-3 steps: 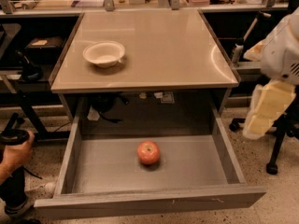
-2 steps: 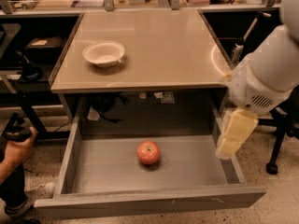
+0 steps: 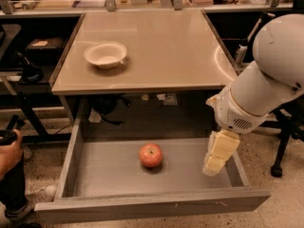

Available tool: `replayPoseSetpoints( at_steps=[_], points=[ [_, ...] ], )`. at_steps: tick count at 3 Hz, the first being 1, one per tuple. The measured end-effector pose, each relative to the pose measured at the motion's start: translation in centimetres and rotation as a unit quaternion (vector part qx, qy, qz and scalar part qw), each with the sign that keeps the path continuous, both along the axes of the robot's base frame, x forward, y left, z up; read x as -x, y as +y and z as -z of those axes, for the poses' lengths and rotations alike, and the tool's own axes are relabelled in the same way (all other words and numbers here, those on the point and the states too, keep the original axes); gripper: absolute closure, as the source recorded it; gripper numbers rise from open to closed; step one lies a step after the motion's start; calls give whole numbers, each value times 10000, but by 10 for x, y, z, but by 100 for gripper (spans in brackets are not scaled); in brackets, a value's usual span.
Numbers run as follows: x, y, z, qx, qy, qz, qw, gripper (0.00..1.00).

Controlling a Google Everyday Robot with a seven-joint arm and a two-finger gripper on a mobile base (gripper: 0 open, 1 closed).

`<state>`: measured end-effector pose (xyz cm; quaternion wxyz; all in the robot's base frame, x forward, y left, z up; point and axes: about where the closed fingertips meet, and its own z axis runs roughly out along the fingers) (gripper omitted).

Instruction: Pick apple from top drawer and place on counter

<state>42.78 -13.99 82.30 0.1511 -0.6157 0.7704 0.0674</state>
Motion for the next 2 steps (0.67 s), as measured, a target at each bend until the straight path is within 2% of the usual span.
replayPoseSetpoints(
  at_steps=[1, 2],
  points=[
    [-5, 5, 13, -188, -28, 25, 9998, 0],
    [-30, 25, 46, -762, -95, 117, 9970, 0]
  ],
)
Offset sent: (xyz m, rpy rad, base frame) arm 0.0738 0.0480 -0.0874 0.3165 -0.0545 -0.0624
